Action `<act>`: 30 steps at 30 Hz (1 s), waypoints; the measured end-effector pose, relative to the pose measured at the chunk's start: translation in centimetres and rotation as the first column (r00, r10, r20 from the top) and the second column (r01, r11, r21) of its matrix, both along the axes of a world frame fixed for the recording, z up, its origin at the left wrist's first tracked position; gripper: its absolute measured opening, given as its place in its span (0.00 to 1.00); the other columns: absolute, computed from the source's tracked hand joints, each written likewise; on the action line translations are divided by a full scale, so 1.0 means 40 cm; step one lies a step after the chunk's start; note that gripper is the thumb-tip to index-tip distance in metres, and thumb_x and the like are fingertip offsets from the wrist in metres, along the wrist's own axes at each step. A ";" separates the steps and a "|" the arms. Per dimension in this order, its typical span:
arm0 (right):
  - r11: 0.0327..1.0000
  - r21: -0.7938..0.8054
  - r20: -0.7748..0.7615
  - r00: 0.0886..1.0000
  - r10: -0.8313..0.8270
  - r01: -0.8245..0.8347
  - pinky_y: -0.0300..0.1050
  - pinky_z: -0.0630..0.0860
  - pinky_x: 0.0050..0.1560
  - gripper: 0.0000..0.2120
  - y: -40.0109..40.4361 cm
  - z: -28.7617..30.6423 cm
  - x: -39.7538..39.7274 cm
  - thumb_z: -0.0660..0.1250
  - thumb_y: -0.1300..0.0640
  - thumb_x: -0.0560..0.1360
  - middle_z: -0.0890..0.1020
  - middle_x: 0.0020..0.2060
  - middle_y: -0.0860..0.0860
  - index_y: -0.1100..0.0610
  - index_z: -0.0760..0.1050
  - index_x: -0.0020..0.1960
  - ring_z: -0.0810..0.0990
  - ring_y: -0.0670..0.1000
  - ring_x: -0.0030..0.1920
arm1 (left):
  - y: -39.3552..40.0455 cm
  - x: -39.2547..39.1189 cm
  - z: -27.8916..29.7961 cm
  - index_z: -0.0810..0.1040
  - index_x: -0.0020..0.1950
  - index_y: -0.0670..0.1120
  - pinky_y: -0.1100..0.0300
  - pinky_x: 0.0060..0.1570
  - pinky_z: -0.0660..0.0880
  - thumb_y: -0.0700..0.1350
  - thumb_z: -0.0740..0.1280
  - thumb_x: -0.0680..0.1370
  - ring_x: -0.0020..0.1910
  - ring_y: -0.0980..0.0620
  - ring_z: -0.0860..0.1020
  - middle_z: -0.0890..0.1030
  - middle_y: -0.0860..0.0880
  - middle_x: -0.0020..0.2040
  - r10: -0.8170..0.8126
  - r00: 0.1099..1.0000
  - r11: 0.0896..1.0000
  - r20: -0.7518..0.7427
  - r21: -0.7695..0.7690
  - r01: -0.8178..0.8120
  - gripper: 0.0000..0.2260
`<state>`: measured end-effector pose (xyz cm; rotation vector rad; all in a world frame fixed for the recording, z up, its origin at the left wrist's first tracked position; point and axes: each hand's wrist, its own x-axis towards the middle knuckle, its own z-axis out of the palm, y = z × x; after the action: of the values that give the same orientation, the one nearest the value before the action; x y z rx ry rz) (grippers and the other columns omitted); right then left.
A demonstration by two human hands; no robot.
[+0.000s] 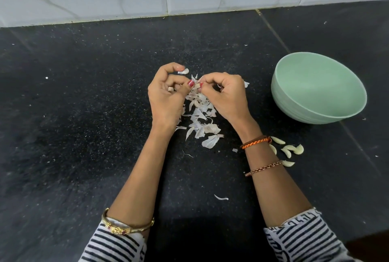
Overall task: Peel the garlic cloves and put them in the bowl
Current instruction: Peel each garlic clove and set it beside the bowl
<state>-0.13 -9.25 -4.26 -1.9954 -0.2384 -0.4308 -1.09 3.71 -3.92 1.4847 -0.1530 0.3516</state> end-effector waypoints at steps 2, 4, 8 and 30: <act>1.000 0.023 -0.020 1.000 0.004 -0.003 0.49 0.78 0.44 0.05 0.002 0.003 -0.002 0.67 0.63 0.70 0.83 0.32 0.52 0.61 0.82 0.39 0.80 0.49 0.34 | -0.002 0.000 -0.002 0.72 0.47 0.49 0.64 0.44 0.75 0.30 0.67 0.73 0.32 0.61 0.76 0.81 0.57 0.31 -0.002 1.000 1.000 -0.002 -0.003 0.002 0.13; 0.998 0.061 -0.052 0.999 0.014 -0.011 0.48 0.77 0.37 0.05 0.004 0.007 -0.005 0.67 0.63 0.70 0.83 0.32 0.55 0.60 0.82 0.39 0.80 0.53 0.34 | -0.002 0.001 -0.001 0.72 0.46 0.48 0.65 0.41 0.73 0.30 0.67 0.73 0.31 0.61 0.74 0.80 0.57 0.31 -0.009 1.000 1.000 -0.007 -0.010 0.009 0.13; 0.991 0.108 -0.116 0.989 0.090 -0.077 0.47 0.73 0.34 0.07 0.018 0.012 -0.013 0.66 0.66 0.71 0.80 0.31 0.60 0.60 0.80 0.37 0.76 0.52 0.31 | 0.001 0.003 0.000 0.72 0.44 0.47 0.63 0.41 0.74 0.30 0.66 0.73 0.34 0.56 0.75 0.78 0.50 0.35 -0.039 0.999 0.996 -0.025 -0.084 0.036 0.12; 0.999 0.049 -0.019 0.999 0.025 -0.024 0.36 0.74 0.42 0.05 0.012 0.015 -0.016 0.68 0.65 0.70 0.79 0.32 0.39 0.59 0.83 0.41 0.78 0.41 0.35 | 0.006 0.003 0.000 0.71 0.42 0.49 0.71 0.34 0.69 0.30 0.68 0.72 0.32 0.59 0.77 0.80 0.55 0.32 0.047 0.999 0.999 0.014 -0.021 -0.047 0.15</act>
<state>-0.78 -8.76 -3.67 -1.9467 -0.2377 -0.3971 -0.95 3.95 -3.90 1.4673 -0.1258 0.4004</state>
